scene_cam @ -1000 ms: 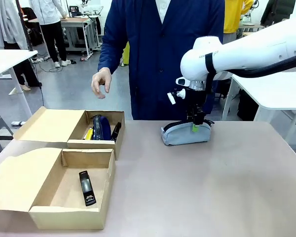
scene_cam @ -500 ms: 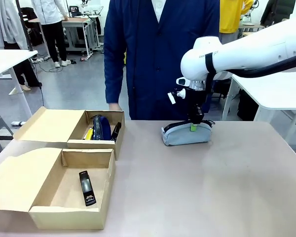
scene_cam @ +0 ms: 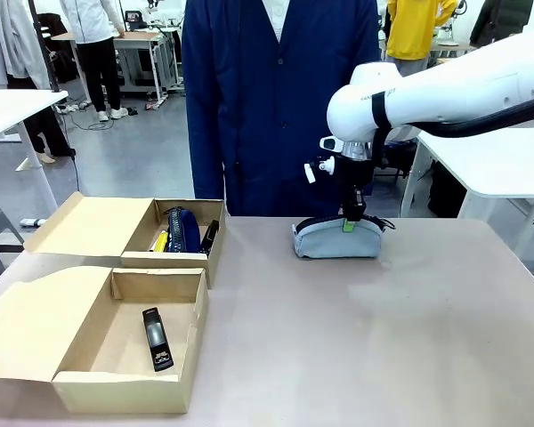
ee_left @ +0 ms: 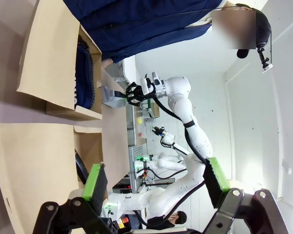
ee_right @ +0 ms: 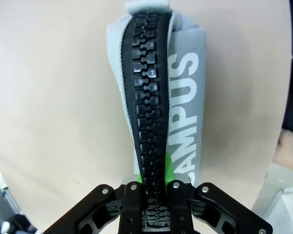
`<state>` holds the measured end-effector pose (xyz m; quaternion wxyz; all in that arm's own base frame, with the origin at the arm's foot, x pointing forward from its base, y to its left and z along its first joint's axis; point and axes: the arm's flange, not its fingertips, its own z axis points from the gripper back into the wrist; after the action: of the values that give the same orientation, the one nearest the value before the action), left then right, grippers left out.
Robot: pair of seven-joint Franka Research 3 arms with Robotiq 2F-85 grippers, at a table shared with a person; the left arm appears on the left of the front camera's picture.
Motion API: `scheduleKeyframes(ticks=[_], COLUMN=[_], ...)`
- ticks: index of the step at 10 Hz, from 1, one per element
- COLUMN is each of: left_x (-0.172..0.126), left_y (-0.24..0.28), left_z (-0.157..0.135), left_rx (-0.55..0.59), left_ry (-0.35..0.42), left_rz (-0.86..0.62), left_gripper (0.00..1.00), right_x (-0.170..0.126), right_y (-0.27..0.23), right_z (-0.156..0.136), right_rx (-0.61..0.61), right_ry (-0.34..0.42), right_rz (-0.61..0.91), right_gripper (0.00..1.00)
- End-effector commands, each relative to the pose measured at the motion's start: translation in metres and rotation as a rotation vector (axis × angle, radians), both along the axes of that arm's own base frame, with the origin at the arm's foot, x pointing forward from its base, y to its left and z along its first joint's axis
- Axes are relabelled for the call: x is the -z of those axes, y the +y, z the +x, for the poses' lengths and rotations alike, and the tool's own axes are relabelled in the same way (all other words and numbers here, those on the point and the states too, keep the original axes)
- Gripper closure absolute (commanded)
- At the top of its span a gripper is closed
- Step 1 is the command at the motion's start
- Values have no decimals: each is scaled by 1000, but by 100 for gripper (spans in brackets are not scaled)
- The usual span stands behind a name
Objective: Place items inside the box.
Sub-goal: Pick up a Pencil pouch or Stapler and place it inside the Mailer Box closest to the robot.
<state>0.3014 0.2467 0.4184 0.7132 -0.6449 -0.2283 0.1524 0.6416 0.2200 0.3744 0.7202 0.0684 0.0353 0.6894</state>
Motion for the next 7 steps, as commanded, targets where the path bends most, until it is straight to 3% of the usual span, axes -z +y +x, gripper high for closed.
scheduleKeyframes(ticks=[1,2,3,4,6,7], left_x=[-1,-1,-1,-1,-1,-1], left_y=[-1,-1,-1,-1,-1,-1], left_z=[-1,-1,-1,-1,-1,-1], left_rx=[11,11,11,11,11,11], left_ry=[-21,-21,-21,-21,-21,-21], left_rz=[5,5,5,5,5,5], left_gripper=[0,0,0,0,0,0], right_x=[-51,-87,-120,-131,-128,-116], right_y=[-10,-19,-22,-22,-32,-48], right_z=[-32,-69,-124,-170,-236,-244], right_rx=[189,349,419,499,597,616], right_ry=[95,159,184,198,150,229], right_rz=[29,11,-4,-46,-76,-78], right_gripper=[100,100,100,100,100,100])
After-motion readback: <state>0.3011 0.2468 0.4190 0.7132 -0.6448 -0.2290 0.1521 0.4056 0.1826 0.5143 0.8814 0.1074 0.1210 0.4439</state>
